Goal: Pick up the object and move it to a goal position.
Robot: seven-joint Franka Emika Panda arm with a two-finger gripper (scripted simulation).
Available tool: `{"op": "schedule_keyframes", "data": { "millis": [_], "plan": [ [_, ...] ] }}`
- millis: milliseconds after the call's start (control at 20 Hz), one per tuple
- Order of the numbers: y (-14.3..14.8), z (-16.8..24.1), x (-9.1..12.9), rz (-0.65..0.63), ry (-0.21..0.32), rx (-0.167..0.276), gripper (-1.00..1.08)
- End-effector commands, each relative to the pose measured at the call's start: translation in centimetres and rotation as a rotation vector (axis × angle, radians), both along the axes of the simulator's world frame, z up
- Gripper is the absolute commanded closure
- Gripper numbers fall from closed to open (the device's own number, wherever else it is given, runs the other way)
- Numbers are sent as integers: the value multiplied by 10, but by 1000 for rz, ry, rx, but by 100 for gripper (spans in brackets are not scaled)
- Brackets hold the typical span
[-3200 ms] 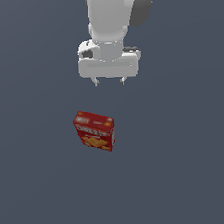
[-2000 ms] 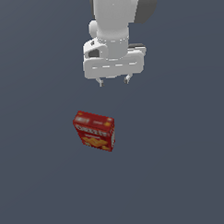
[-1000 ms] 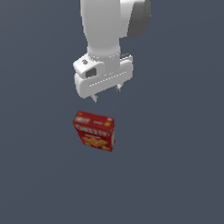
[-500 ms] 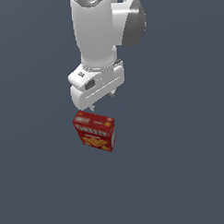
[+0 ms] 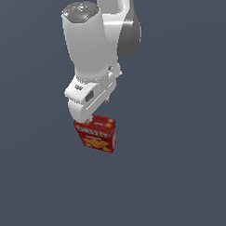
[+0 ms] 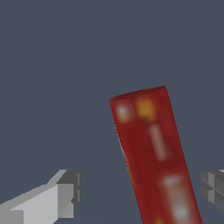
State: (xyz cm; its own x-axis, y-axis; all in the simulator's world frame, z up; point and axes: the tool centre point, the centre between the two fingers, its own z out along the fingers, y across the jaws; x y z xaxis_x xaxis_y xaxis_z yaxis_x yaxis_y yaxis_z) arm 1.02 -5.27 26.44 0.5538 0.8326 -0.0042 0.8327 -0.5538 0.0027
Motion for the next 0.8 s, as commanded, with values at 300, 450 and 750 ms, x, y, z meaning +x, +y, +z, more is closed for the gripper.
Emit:
{"op": "schedule_keyframes", "data": {
  "millis": [300, 450, 750],
  "plan": [
    [-15, -14, 13, 174, 1, 3, -92],
    [-19, -17, 16, 215, 1, 3, -92],
    [-23, -22, 20, 265, 1, 5, -92]
  ]
}}
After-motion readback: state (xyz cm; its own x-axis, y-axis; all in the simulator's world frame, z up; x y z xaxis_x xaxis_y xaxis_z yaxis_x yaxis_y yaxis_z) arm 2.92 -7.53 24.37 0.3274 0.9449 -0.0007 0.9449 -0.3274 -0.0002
